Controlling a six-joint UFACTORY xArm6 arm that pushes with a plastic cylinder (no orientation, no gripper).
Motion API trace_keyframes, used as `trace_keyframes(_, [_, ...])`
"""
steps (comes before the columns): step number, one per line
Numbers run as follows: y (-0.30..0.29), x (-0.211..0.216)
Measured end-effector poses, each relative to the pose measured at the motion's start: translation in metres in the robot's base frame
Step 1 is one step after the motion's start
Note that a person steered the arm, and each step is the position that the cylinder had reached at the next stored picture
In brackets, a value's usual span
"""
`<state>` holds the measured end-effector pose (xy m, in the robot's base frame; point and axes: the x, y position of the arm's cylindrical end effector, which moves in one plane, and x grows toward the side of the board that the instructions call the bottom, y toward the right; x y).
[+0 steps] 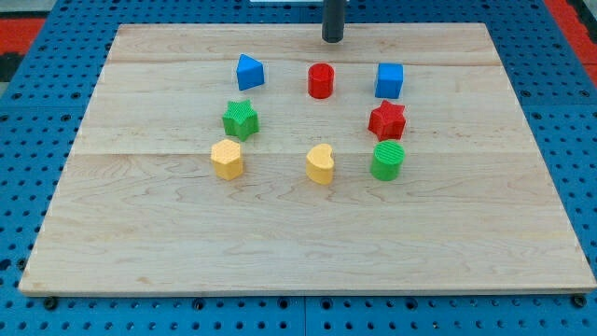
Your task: Push the blue cube closer to the red circle
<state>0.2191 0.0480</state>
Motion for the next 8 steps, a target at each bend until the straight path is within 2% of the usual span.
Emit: trace_keyframes(8, [-0.008,-0.006])
